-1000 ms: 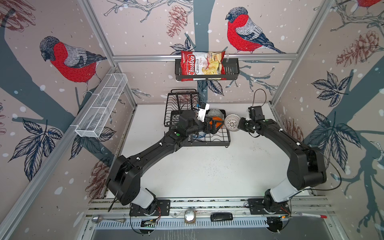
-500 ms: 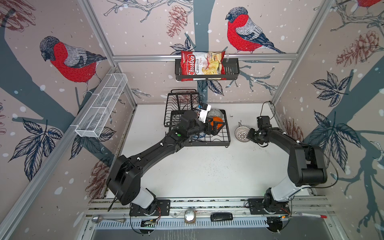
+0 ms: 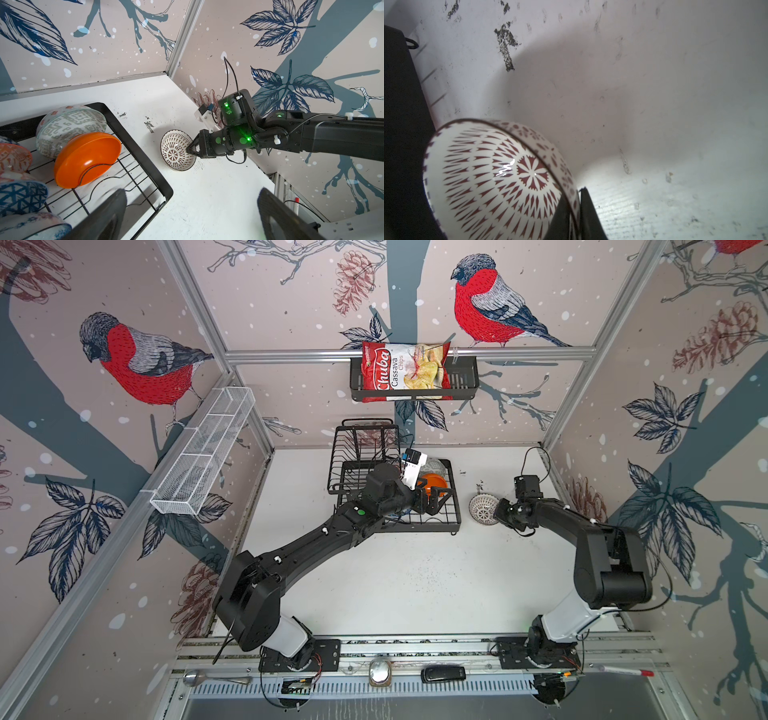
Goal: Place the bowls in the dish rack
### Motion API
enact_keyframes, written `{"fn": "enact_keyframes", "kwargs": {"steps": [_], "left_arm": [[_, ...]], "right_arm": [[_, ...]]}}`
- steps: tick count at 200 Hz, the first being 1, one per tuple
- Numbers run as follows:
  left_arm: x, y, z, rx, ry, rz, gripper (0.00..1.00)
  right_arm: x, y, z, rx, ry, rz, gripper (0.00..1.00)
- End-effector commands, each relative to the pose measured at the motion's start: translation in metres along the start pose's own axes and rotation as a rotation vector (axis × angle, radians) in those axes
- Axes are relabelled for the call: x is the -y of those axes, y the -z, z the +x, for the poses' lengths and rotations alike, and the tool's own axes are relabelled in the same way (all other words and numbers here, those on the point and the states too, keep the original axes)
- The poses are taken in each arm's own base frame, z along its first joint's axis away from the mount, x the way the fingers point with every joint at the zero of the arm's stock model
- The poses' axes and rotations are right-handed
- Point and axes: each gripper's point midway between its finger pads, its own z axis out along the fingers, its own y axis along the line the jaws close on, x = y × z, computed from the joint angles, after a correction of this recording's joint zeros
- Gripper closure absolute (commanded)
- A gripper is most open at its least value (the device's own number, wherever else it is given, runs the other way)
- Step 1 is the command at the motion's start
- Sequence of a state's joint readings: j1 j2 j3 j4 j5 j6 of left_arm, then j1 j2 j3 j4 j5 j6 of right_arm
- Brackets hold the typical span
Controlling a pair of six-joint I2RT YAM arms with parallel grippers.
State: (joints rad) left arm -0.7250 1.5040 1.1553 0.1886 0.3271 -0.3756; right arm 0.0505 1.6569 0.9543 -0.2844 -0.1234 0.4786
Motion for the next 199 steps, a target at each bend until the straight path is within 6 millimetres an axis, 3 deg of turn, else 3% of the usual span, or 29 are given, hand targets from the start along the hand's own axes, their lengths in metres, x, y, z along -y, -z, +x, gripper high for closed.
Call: {"fn": "enact_keyframes", "kwargs": {"steps": [1, 72, 129, 175, 199], "left_arm": [[-0.001, 0.002, -0.005, 0.013, -0.048, -0.032, 0.02], [-0.010, 0.004, -0.023, 0.027, -0.118, -0.125, 0.02], [0.007, -0.005, -0.048, 0.022, -0.235, -0.218, 0.02], [0.021, -0.050, -0.037, -0.077, -0.298, -0.260, 0.02], [0.018, -0.086, -0.013, -0.170, -0.280, -0.258, 0.02]], "right_arm": [[0.000, 0.002, -0.002, 0.012, -0.016, -0.010, 0.80], [-0.006, 0.011, -0.008, 0.030, -0.037, -0.080, 0.64], [-0.012, 0.019, -0.014, 0.048, -0.053, -0.140, 0.48], [-0.014, 0.030, -0.018, 0.068, -0.070, -0.176, 0.33], [-0.007, 0.046, -0.026, 0.113, -0.105, -0.178, 0.14]]}}
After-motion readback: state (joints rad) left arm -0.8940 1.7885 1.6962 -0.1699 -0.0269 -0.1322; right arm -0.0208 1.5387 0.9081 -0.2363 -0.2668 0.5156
